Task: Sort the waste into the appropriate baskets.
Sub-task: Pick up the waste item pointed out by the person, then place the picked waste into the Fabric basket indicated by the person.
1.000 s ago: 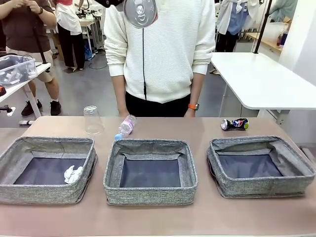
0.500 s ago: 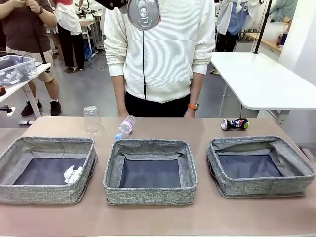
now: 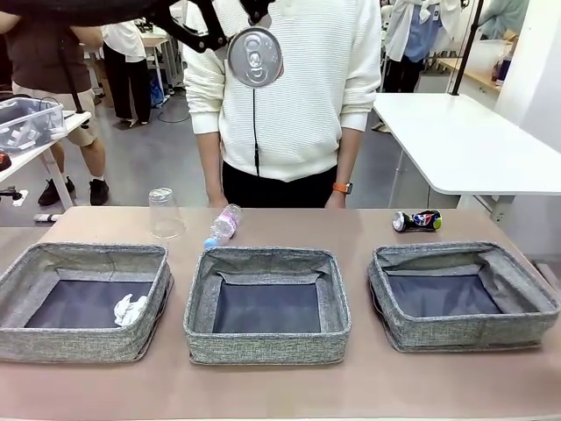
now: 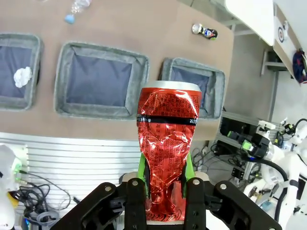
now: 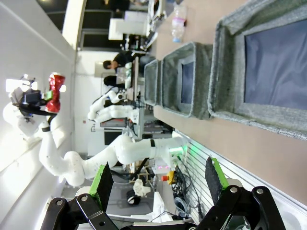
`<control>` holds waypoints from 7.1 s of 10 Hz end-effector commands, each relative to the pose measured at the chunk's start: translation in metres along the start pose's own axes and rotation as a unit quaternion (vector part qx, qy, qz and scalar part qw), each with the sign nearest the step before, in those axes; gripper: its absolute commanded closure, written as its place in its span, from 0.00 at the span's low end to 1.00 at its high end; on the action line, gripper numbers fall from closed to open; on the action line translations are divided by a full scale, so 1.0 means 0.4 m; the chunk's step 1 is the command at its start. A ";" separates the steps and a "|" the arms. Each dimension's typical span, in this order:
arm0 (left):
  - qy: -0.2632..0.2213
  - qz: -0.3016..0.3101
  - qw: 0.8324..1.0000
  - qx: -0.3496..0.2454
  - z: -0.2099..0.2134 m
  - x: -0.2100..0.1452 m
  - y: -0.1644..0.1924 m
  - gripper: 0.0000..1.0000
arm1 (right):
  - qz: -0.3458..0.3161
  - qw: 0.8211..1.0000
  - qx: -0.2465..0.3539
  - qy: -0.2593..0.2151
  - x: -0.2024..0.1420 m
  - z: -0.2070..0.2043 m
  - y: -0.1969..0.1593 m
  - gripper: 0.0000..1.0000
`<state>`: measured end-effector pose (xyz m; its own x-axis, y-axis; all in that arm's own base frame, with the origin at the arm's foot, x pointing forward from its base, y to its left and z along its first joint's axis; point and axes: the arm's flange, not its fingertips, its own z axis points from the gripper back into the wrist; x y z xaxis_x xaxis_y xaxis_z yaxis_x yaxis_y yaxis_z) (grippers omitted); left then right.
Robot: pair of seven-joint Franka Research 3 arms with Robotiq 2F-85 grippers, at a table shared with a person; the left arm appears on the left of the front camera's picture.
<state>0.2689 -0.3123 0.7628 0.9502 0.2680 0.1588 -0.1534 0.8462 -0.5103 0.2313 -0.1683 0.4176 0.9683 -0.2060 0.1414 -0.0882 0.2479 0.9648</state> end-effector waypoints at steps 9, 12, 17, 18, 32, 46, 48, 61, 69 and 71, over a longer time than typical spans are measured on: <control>-0.004 -0.004 1.000 -0.011 0.027 -0.001 -0.009 0.69 | -0.003 1.000 -0.002 -0.003 0.006 0.003 0.008 0.00; -0.004 -0.004 1.000 -0.011 0.027 -0.001 -0.009 0.69 | -0.003 1.000 -0.002 -0.003 0.006 0.003 0.008 0.00; -0.004 -0.004 1.000 -0.011 0.027 -0.001 -0.009 0.69 | -0.003 1.000 -0.002 -0.003 0.006 0.003 0.008 0.00; -0.004 -0.004 1.000 -0.011 0.027 -0.001 -0.009 0.69 | -0.003 1.000 -0.002 -0.003 0.006 0.003 0.008 0.00; 0.127 -0.182 0.969 -0.111 -0.739 -0.216 -0.206 0.69 | -0.003 1.000 -0.002 -0.003 0.006 0.003 0.008 0.00; -0.004 -0.145 0.988 -0.050 -0.989 -0.179 -0.294 0.69 | -0.004 0.998 0.001 -0.066 -0.022 0.110 -0.007 0.00; -0.004 -0.135 0.990 -0.048 -0.992 -0.177 -0.296 0.59 | -0.004 0.998 0.001 -0.066 -0.022 0.110 -0.007 0.00; 0.164 -0.039 0.985 0.040 -0.376 0.222 0.201 0.00 | 0.005 1.000 0.002 -0.026 0.010 0.015 0.073 0.00; 0.237 0.164 0.895 -0.339 -0.084 0.125 1.176 0.00 | -0.023 0.996 0.053 0.072 0.112 -0.047 0.200 0.00; 0.246 0.174 0.882 -0.364 -0.117 0.117 1.197 0.00 | -0.032 0.998 0.046 0.042 0.081 0.027 0.166 0.00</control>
<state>0.2393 0.1002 0.4803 0.9028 0.1032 -0.4175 -0.4301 0.2058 -0.8790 0.2629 -0.1548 0.4862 0.9895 -0.1212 0.0786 -0.0603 0.1481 0.9871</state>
